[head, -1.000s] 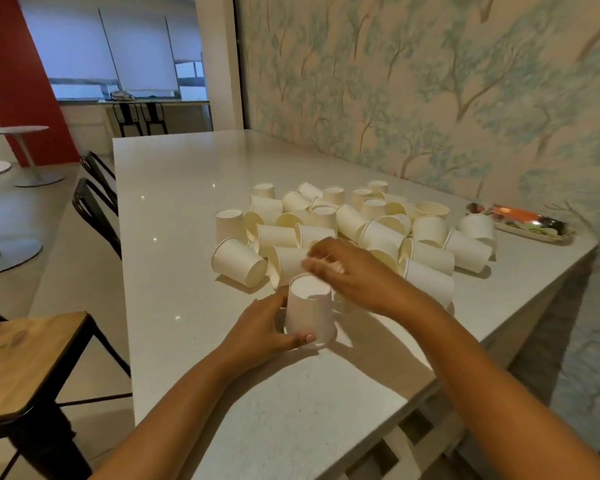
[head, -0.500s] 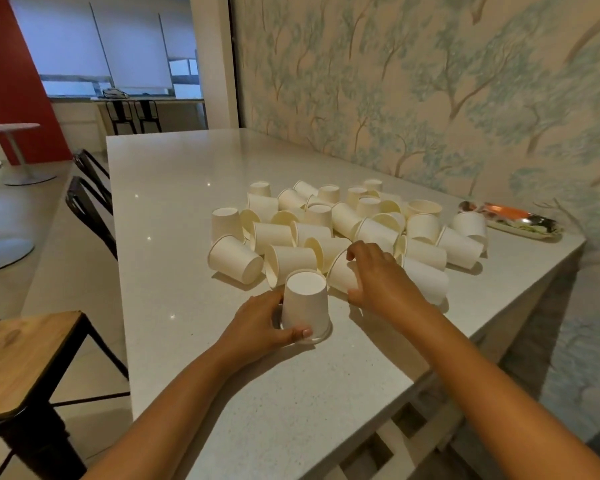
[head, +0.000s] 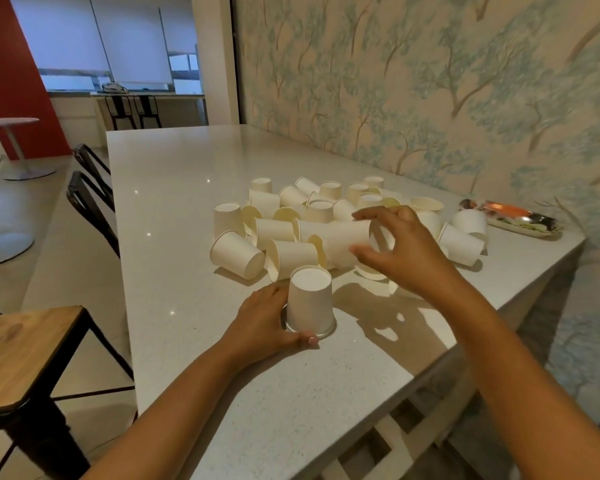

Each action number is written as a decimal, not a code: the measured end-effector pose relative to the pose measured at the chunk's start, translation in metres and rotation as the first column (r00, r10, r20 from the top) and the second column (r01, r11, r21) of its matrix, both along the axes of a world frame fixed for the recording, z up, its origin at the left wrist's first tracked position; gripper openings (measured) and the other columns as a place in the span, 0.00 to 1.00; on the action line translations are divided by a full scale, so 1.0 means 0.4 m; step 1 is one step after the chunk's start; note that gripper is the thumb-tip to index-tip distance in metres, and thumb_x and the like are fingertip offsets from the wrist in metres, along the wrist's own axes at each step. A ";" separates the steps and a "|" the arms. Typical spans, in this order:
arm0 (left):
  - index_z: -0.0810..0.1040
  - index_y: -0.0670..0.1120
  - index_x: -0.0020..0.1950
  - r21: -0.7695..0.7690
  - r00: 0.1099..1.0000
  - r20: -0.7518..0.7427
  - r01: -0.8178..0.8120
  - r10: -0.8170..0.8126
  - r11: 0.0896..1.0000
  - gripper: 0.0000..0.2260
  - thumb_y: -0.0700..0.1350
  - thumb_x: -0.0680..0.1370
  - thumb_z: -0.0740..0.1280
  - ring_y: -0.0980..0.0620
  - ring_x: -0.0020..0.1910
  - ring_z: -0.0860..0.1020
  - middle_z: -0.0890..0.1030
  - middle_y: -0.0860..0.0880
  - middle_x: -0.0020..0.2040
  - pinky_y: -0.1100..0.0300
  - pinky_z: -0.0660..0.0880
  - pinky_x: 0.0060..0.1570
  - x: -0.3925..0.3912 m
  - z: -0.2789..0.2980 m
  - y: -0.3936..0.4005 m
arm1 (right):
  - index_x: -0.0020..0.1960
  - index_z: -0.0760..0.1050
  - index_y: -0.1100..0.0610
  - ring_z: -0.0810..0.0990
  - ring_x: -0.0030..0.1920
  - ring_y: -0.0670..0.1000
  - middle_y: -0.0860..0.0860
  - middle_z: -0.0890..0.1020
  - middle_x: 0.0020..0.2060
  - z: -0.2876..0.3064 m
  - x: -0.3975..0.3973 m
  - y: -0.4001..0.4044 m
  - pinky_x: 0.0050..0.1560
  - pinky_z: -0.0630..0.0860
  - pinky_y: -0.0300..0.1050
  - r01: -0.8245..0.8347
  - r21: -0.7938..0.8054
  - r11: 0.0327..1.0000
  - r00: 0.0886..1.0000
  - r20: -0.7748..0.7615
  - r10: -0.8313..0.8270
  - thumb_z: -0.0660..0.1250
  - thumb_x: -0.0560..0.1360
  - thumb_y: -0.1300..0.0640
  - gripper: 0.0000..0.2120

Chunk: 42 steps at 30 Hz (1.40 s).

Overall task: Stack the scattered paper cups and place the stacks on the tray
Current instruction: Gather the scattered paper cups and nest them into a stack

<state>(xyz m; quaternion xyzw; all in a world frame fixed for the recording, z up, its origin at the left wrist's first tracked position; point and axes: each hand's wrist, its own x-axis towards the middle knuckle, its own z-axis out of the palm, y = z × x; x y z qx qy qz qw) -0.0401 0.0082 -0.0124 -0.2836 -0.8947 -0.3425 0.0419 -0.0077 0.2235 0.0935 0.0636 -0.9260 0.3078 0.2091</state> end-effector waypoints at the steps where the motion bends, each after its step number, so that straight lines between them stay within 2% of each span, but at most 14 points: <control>1: 0.62 0.61 0.67 0.000 1.000 0.005 -0.002 0.002 1.000 0.40 0.71 0.58 0.68 0.61 0.57 0.68 0.70 0.58 0.66 0.59 0.68 0.60 -0.002 -0.001 -0.002 | 0.62 0.70 0.42 0.67 0.54 0.46 0.49 0.70 0.59 0.016 0.011 -0.006 0.50 0.64 0.40 -0.017 -0.011 1.000 1.000 0.000 0.017 0.71 0.68 0.51 0.23; 3: 0.63 0.61 0.66 -0.007 1.000 0.000 -0.001 0.001 1.000 0.38 0.70 0.59 0.68 0.60 0.57 0.69 0.72 0.57 0.65 0.58 0.70 0.59 -0.003 -0.003 -0.002 | 0.59 0.68 0.40 0.69 0.53 0.46 0.45 0.71 0.57 0.036 0.033 -0.028 0.46 0.66 0.40 -0.072 -0.037 0.997 0.997 0.007 0.072 0.70 0.67 0.51 0.23; 7: 0.66 0.60 0.63 -0.016 1.000 -0.014 -0.005 0.005 1.000 0.35 0.71 0.60 0.67 0.60 0.49 0.73 0.75 0.58 0.60 0.62 0.74 0.50 -0.001 -0.003 0.003 | 0.54 0.60 0.41 0.72 0.47 0.44 0.43 0.71 0.52 0.035 0.059 -0.072 0.37 0.66 0.32 -0.108 -0.036 0.993 0.994 0.013 0.109 0.71 0.65 0.50 0.24; 12: 0.67 0.60 0.62 0.008 0.999 -0.034 0.025 -0.025 1.000 0.34 0.72 0.60 0.66 0.62 0.49 0.73 0.75 0.60 0.58 0.68 0.71 0.46 -0.006 -0.004 -0.002 | 0.55 0.69 0.47 0.69 0.57 0.47 0.44 0.71 0.57 0.009 0.048 -0.123 0.50 0.67 0.40 -0.091 0.051 0.995 0.996 0.022 0.090 0.69 0.69 0.47 0.17; 14: 0.65 0.64 0.61 0.030 0.999 -0.029 0.021 -0.020 0.999 0.32 0.72 0.60 0.66 0.63 0.51 0.74 0.74 0.64 0.55 0.66 0.72 0.48 -0.008 -0.005 -0.001 | 0.56 0.73 0.50 0.68 0.62 0.49 0.48 0.72 0.61 -0.013 0.045 -0.141 0.55 0.65 0.40 -0.099 0.146 0.984 0.995 0.045 0.094 0.67 0.71 0.48 0.15; 16: 0.60 0.71 0.60 0.045 0.999 -0.033 0.012 -0.011 0.999 0.31 0.73 0.60 0.66 0.70 0.49 0.72 0.71 0.72 0.52 0.70 0.70 0.48 -0.006 -0.002 0.001 | 0.56 0.75 0.51 0.66 0.64 0.50 0.49 0.72 0.63 -0.042 0.048 -0.153 0.60 0.64 0.43 -0.105 0.216 0.971 0.994 0.063 0.093 0.65 0.73 0.49 0.13; 19: 0.53 0.79 0.57 0.055 1.000 -0.019 0.003 -0.002 0.998 0.29 0.74 0.61 0.63 0.77 0.46 0.68 0.66 0.77 0.51 0.77 0.64 0.44 -0.003 0.007 0.004 | 0.56 0.77 0.50 0.64 0.66 0.49 0.47 0.69 0.66 -0.072 0.057 -0.151 0.64 0.63 0.46 -0.103 0.197 0.975 0.994 0.062 0.093 0.64 0.74 0.48 0.13; 22: 0.58 0.76 0.58 0.064 1.000 -0.005 0.015 -0.015 0.998 0.26 0.74 0.62 0.62 0.69 0.48 0.73 0.71 0.72 0.54 0.71 0.70 0.44 -0.006 0.002 0.001 | 0.59 0.75 0.45 0.63 0.67 0.49 0.46 0.68 0.67 -0.080 0.059 -0.118 0.64 0.64 0.48 -0.097 0.113 0.989 0.995 0.047 0.092 0.62 0.74 0.42 0.16; 25: 0.60 0.73 0.59 0.062 0.999 -0.005 0.034 -0.033 0.998 0.28 0.74 0.62 0.62 0.62 0.52 0.73 0.71 0.67 0.57 0.64 0.72 0.50 -0.009 -0.005 -0.003 | 0.62 0.72 0.46 0.63 0.67 0.52 0.48 0.67 0.67 -0.097 0.049 -0.046 0.62 0.64 0.49 0.089 0.028 0.996 0.996 -0.028 -0.088 0.63 0.73 0.41 0.20; 29: 0.56 0.80 0.54 0.069 0.999 0.012 0.038 -0.039 0.997 0.25 0.75 0.61 0.61 0.64 0.54 0.70 0.67 0.70 0.57 0.69 0.67 0.49 -0.007 0.000 -0.002 | 0.66 0.65 0.51 0.61 0.67 0.60 0.55 0.63 0.68 -0.151 0.032 0.055 0.64 0.64 0.59 0.461 0.016 0.887 0.885 0.070 -0.460 0.64 0.72 0.42 0.26; 33: 0.55 0.80 0.55 0.062 0.999 0.009 0.030 -0.031 0.998 0.26 0.75 0.61 0.62 0.68 0.52 0.69 0.64 0.77 0.53 0.74 0.63 0.47 -0.006 0.000 -0.004 | 0.67 0.63 0.51 0.65 0.64 0.61 0.56 0.63 0.68 -0.198 0.034 0.077 0.61 0.67 0.60 0.571 0.040 0.820 0.819 0.043 -0.572 0.64 0.73 0.43 0.26; 36: 0.55 0.80 0.56 0.065 0.999 0.037 0.029 -0.031 0.997 0.27 0.75 0.61 0.62 0.70 0.52 0.69 0.63 0.80 0.52 0.73 0.64 0.48 -0.001 0.005 -0.003 | 0.67 0.64 0.50 0.67 0.62 0.61 0.56 0.63 0.68 -0.190 0.040 0.084 0.58 0.70 0.58 0.548 0.019 0.836 0.836 0.028 -0.549 0.65 0.73 0.46 0.25; 38: 0.55 0.80 0.56 0.065 0.998 0.044 0.031 -0.034 0.997 0.27 0.75 0.61 0.62 0.69 0.52 0.69 0.63 0.79 0.53 0.74 0.64 0.48 0.002 0.007 -0.002 | 0.67 0.64 0.50 0.66 0.64 0.60 0.56 0.62 0.69 -0.166 0.049 0.083 0.59 0.70 0.55 0.464 -0.052 0.884 0.885 -0.001 -0.465 0.68 0.71 0.47 0.27; 42: 0.57 0.76 0.58 0.075 0.998 0.056 0.027 -0.031 0.997 0.28 0.75 0.60 0.62 0.63 0.58 0.70 0.67 0.69 0.61 0.66 0.68 0.55 -0.002 0.002 -0.002 | 0.67 0.62 0.43 0.65 0.61 0.44 0.50 0.61 0.70 -0.094 0.081 0.022 0.56 0.65 0.33 0.153 -0.253 0.955 0.979 -0.094 -0.181 0.74 0.66 0.50 0.34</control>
